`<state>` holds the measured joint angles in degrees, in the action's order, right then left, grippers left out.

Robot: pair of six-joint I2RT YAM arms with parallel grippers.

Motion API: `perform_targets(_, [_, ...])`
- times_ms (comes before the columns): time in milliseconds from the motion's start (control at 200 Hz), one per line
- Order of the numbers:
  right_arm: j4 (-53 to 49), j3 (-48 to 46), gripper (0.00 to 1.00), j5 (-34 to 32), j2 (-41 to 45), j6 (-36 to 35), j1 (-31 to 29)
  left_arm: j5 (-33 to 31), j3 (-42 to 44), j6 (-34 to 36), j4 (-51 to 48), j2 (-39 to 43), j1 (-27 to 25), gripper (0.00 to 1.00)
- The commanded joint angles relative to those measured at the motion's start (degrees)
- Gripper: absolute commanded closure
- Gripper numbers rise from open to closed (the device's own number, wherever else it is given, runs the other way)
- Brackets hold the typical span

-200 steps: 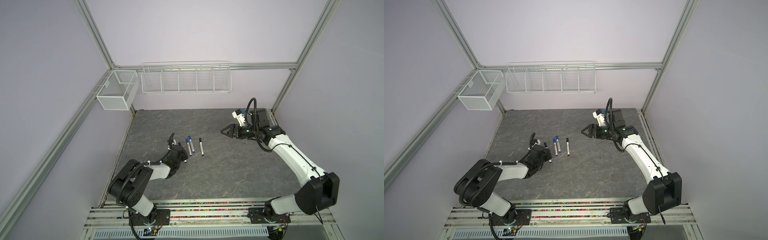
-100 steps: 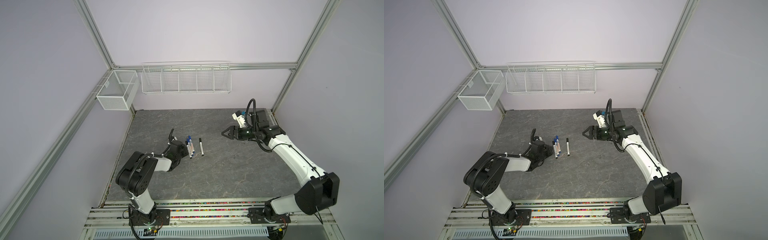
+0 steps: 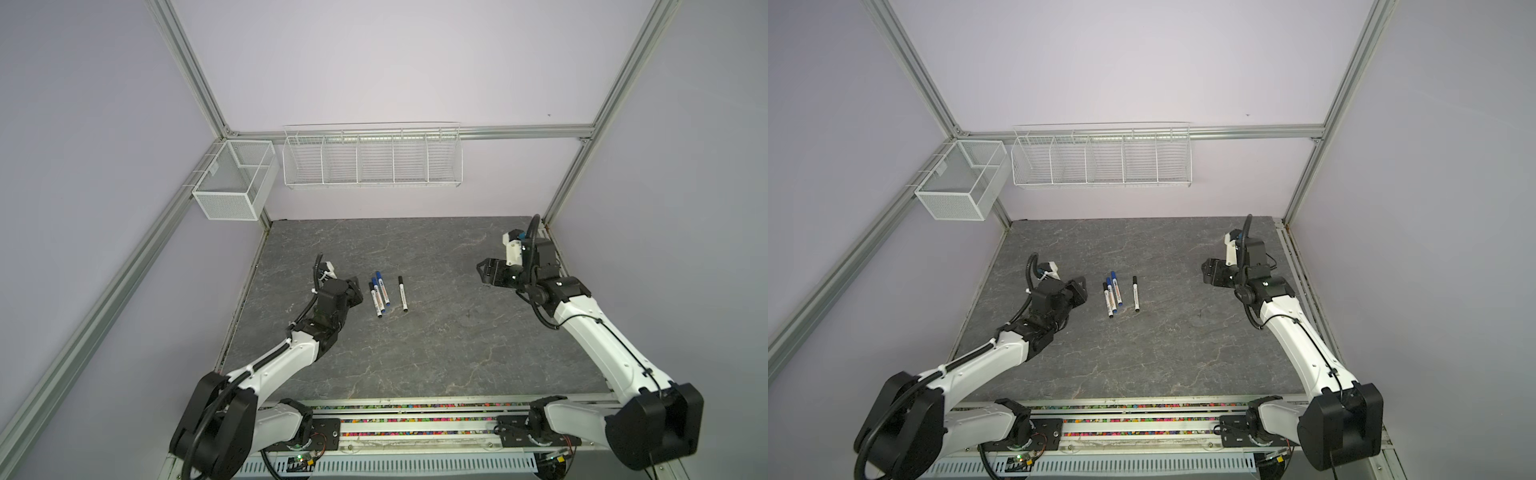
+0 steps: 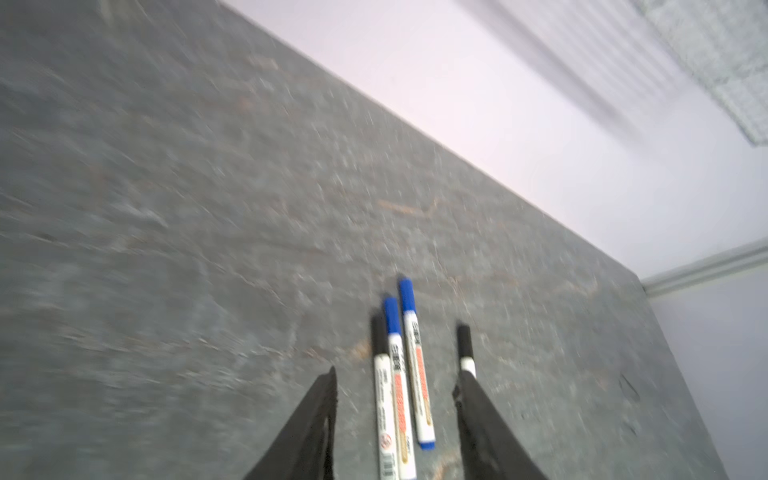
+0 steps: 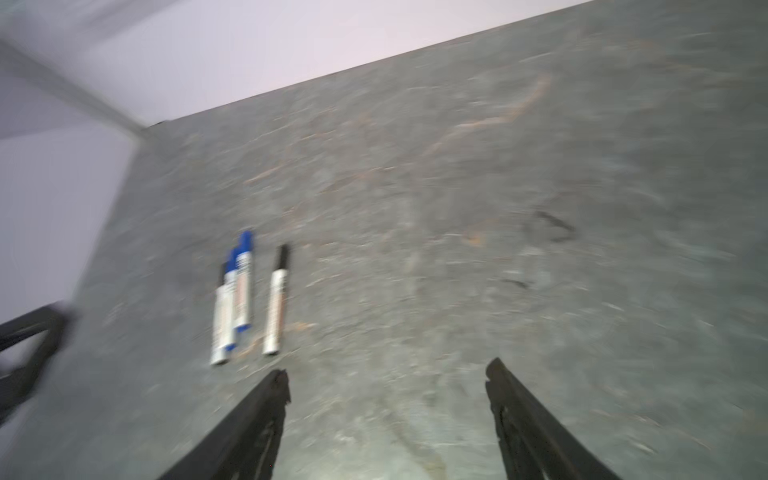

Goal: Insert the pens into the pen caps

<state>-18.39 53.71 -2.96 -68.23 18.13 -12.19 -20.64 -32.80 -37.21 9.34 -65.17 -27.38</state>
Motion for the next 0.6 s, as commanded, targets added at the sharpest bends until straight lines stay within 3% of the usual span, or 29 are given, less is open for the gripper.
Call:
perform_targets(0, [21.1, -14.2, 0.18, -25.3, 0.8, -4.3, 0.1, -18.1, 0.6, 7.1, -12.6, 7.0, 2.1, 0.51])
perform_targets(35, [27.7, -18.4, 0.17, -28.5, -0.3, -5.6, 0.1, -20.0, 1.2, 9.5, -12.9, 9.0, 3.2, 0.47])
perform_targets(100, [35.2, -21.3, 0.16, -32.0, -3.8, -8.6, 0.1, -22.2, 2.3, 12.4, -13.2, 11.2, 5.9, 0.31])
perform_targets(120, [33.3, -20.2, 0.15, -33.6, -4.7, -8.7, 0.1, -22.2, 2.7, 13.2, -12.9, 11.4, 6.8, 0.18])
perform_targets(130, [33.4, -20.0, 0.15, -33.7, -5.1, -9.5, 0.1, -22.3, 2.9, 13.5, -12.6, 11.4, 7.3, 0.06])
perform_targets(145, [34.0, -20.0, 0.15, -34.3, -6.1, -10.5, 0.1, -22.6, 3.2, 13.9, -12.1, 11.4, 8.0, 0.0])
perform_targets(220, [40.9, -20.2, 0.14, -35.7, -11.6, -16.5, 0.1, -25.2, 4.3, 13.3, -9.9, 9.9, 10.9, 0.01])
perform_targets(290, [46.0, -21.1, 0.13, -38.5, -15.7, -17.8, 0.1, -28.8, 3.3, 12.2, -9.6, 6.9, 13.0, 0.01])
perform_targets(420, [61.8, -26.2, 0.1, -33.2, -19.8, -23.7, 0.1, -37.3, 5.1, 22.7, 3.9, -0.7, 13.9, 0.01])
perform_targets(460, [61.3, -26.1, 0.08, -32.7, -19.5, -22.7, 0.9, -37.4, 6.1, 25.8, 8.3, -3.5, 14.6, 0.01])
perform_targets(520, [60.2, -26.6, 0.01, -28.1, -18.6, -22.0, 3.3, -37.1, 6.5, 24.8, 10.7, -6.2, 14.8, 0.01])
perform_targets(550, [60.5, -26.8, 0.09, -26.0, -18.5, -21.8, 4.0, -35.9, 7.6, 24.8, 14.5, -7.6, 14.9, 0.01])
perform_targets(595, [59.1, -26.4, 0.11, -23.4, -18.3, -21.2, 4.8, -32.3, 9.6, 28.7, 23.0, -9.6, 15.1, 0.0])
